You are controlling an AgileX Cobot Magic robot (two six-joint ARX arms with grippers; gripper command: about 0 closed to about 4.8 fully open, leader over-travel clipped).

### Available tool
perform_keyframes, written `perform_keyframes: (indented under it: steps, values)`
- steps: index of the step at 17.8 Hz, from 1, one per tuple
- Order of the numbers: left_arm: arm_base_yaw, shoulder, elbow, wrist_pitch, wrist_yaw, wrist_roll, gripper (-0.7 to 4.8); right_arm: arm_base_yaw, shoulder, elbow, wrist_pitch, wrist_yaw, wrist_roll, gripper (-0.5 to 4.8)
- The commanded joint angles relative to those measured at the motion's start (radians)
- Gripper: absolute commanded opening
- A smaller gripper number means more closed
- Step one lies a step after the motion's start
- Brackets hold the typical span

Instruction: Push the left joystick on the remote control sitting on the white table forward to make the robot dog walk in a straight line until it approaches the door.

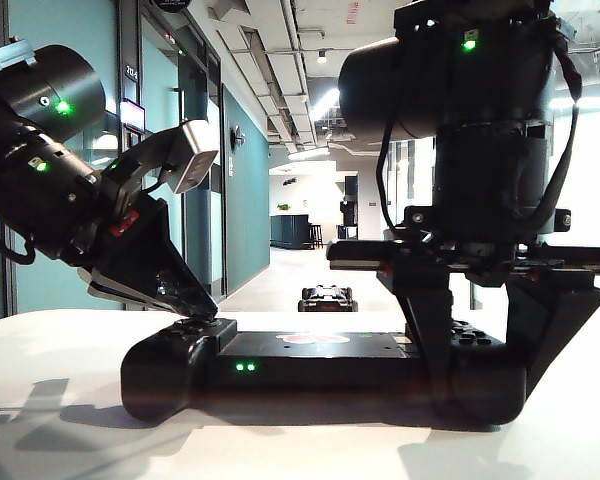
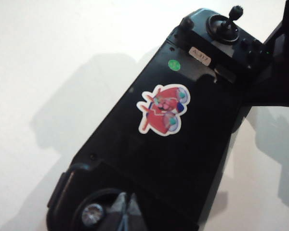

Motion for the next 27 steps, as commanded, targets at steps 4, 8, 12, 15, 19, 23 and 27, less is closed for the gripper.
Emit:
perform_keyframes:
  steps: [4, 8, 12, 15, 19, 23, 27]
  values:
    - [0.002, 0.016, 0.0, 0.027, -0.007, 0.001, -0.05, 0.001, 0.003, -0.003, -0.021, -0.021, -0.013, 1.75]
    - [0.002, 0.016, 0.0, 0.027, -0.007, 0.001, -0.05, 0.001, 0.003, -0.003, -0.018, -0.021, -0.015, 1.75]
    - [0.002, 0.016, 0.0, 0.027, -0.007, 0.001, -0.05, 0.001, 0.003, -0.003, -0.018, -0.021, -0.015, 1.75]
    - [0.002, 0.016, 0.0, 0.027, -0.007, 0.001, -0.05, 0.001, 0.003, -0.003, -0.018, -0.021, -0.015, 1.75]
    - [0.002, 0.016, 0.0, 0.027, -0.007, 0.001, -0.05, 0.001, 0.003, -0.003, -0.017, -0.021, -0.015, 1.75]
    - [0.002, 0.016, 0.0, 0.027, -0.007, 0.001, -0.05, 0.001, 0.003, -0.003, -0.017, -0.021, -0.015, 1.75]
    - [0.002, -0.079, 0.052, -0.127, 0.031, -0.022, -0.05, 0.0, 0.003, -0.003, -0.016, -0.021, -0.015, 1.76]
